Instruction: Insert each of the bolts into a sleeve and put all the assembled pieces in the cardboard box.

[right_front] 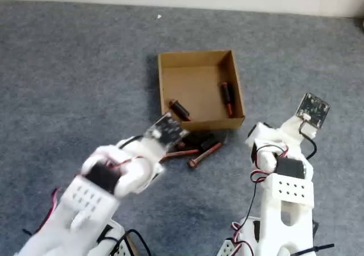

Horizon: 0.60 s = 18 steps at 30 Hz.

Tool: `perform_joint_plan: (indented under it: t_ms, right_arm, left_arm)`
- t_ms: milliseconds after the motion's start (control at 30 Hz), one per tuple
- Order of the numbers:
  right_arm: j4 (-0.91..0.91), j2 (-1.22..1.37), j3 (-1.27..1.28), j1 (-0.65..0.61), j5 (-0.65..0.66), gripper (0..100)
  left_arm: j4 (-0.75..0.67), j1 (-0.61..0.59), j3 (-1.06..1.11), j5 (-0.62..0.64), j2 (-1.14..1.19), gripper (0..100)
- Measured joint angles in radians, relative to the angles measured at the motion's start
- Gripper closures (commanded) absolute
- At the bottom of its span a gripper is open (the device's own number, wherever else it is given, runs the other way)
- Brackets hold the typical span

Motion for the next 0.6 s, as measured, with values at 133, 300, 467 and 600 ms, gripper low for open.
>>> perform_joint_plan:
  t_ms: [133, 300, 467, 600]
  right_arm:
    - [0.000, 0.000, 0.000, -0.005, 0.000, 99.4]
    - [0.000, 0.000, 0.000, -0.005, 0.000, 99.4]
    - [0.000, 0.000, 0.000, -0.002, 0.000, 99.4]
    - [0.000, 0.000, 0.000, -0.002, 0.000, 99.4]
  left_arm:
    - [-0.026, 0.006, -0.107, -0.003, 0.261, 81]
    - [-0.086, 0.012, -0.232, -0.003, 0.551, 81]
    - [-0.100, 0.011, -0.354, -0.003, 0.775, 81]
    - [-0.101, 0.012, -0.451, -0.006, 0.875, 81]
